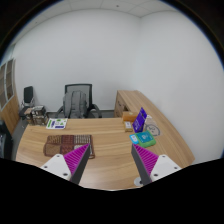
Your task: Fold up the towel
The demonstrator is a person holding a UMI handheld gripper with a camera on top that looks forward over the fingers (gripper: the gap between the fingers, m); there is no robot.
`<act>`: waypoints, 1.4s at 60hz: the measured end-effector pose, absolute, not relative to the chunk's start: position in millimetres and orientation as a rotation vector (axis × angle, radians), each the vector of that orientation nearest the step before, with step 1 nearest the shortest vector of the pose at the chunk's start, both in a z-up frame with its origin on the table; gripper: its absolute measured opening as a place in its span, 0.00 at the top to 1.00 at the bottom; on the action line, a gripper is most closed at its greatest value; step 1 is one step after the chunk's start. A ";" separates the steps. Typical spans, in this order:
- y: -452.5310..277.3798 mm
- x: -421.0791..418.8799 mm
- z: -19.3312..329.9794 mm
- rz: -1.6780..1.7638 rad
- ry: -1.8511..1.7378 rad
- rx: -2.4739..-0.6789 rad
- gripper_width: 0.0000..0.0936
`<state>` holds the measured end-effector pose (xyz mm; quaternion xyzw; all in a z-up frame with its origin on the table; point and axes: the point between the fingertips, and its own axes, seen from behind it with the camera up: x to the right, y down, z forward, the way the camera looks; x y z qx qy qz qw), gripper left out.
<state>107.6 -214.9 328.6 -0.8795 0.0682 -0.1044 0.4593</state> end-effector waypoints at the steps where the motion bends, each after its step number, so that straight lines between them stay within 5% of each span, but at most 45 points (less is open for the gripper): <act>1: -216.0 107.5 326.8 -0.253 0.169 -2.166 0.08; 20: -222.0 109.9 256.3 -0.279 0.185 -2.245 0.08; 43: -244.8 -64.0 88.7 -0.123 0.077 -2.431 0.08; 62: -95.2 -241.2 45.0 0.090 -0.086 -2.308 0.08; 80: 13.9 -281.7 -0.1 0.037 -0.108 -2.330 0.11; 84: 22.5 -277.1 -6.0 -0.010 -0.103 -2.332 0.20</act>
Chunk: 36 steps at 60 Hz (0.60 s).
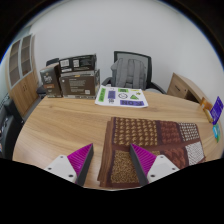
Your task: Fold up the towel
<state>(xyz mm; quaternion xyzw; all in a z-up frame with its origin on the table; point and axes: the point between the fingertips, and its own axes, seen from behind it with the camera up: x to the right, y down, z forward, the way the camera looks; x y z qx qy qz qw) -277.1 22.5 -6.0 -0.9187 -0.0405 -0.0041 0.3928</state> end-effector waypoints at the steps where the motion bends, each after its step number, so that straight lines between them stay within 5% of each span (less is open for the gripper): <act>1: 24.0 -276.1 -6.3 -0.023 -0.106 -2.329 0.22; 9: 27.8 -277.5 -8.0 -0.041 -0.123 -2.339 0.41; 17: 33.0 -261.2 -4.8 -0.123 -0.108 -2.341 0.92; 27: 27.8 -277.1 2.6 -0.005 -0.109 -2.349 0.94; 36: 16.5 -315.6 67.3 0.252 -0.082 -2.272 0.94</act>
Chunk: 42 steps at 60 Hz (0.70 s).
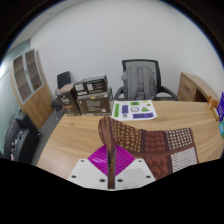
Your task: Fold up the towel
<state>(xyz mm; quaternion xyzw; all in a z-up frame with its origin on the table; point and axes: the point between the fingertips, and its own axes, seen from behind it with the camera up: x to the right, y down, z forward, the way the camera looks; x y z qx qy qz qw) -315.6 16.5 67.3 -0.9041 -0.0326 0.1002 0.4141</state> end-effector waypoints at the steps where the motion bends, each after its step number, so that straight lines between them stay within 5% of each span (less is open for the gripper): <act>1: 16.8 -321.9 77.6 0.273 -0.072 -2.261 0.94; 13: 28.0 -294.2 154.8 0.425 0.018 -2.131 0.94; 27: 34.1 -178.7 65.0 0.241 0.063 -2.273 0.90; 32: 30.7 -146.8 36.8 0.171 0.038 -2.312 0.70; 39: 23.8 -109.5 34.0 0.098 0.037 -2.328 0.21; 42: 18.5 -100.4 44.3 0.095 0.024 -2.321 0.08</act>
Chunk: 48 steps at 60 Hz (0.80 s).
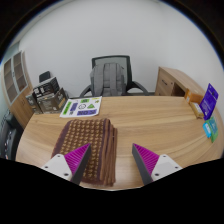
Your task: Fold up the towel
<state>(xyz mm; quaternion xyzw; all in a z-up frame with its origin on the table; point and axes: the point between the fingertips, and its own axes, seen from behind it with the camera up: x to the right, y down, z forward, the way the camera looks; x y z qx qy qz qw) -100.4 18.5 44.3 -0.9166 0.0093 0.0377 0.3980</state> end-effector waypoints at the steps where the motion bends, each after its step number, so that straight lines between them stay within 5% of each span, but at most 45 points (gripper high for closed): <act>1: 16.9 -96.9 48.2 0.090 0.018 -2.318 0.07; 35: -134.4 -101.3 211.6 0.107 -0.156 -2.173 0.09; 48: -211.7 -97.1 248.1 0.029 -0.047 -2.128 0.08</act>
